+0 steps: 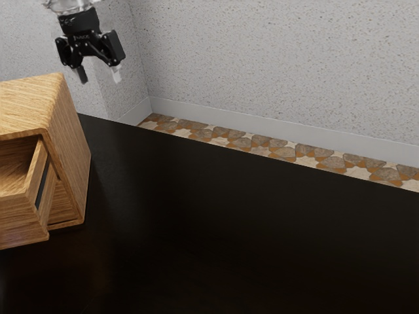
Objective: Push the drawer handle with one arm to close the drawer
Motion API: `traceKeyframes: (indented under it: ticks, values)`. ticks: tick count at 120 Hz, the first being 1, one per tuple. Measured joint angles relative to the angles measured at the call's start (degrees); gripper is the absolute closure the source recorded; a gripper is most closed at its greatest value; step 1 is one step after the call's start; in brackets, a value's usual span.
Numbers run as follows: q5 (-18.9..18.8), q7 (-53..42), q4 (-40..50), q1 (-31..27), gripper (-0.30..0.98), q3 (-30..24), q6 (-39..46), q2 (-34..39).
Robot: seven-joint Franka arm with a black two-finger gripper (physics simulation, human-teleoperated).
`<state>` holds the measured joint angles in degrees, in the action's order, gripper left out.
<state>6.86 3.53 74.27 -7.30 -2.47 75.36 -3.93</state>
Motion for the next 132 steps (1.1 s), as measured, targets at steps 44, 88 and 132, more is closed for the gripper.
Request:
traceKeyframes:
  ticks: [44, 88, 132]
  values:
    - [0.62, 5.97, 50.52, -8.75, 0.25, -11.98, 5.81, 59.24]
    - [-12.95, 9.97, 65.34, -22.29, 0.62, 0.88, -7.50, 79.89]
    - [-16.63, 7.00, 75.44, -18.78, 0.67, 4.19, -4.26, 82.32]
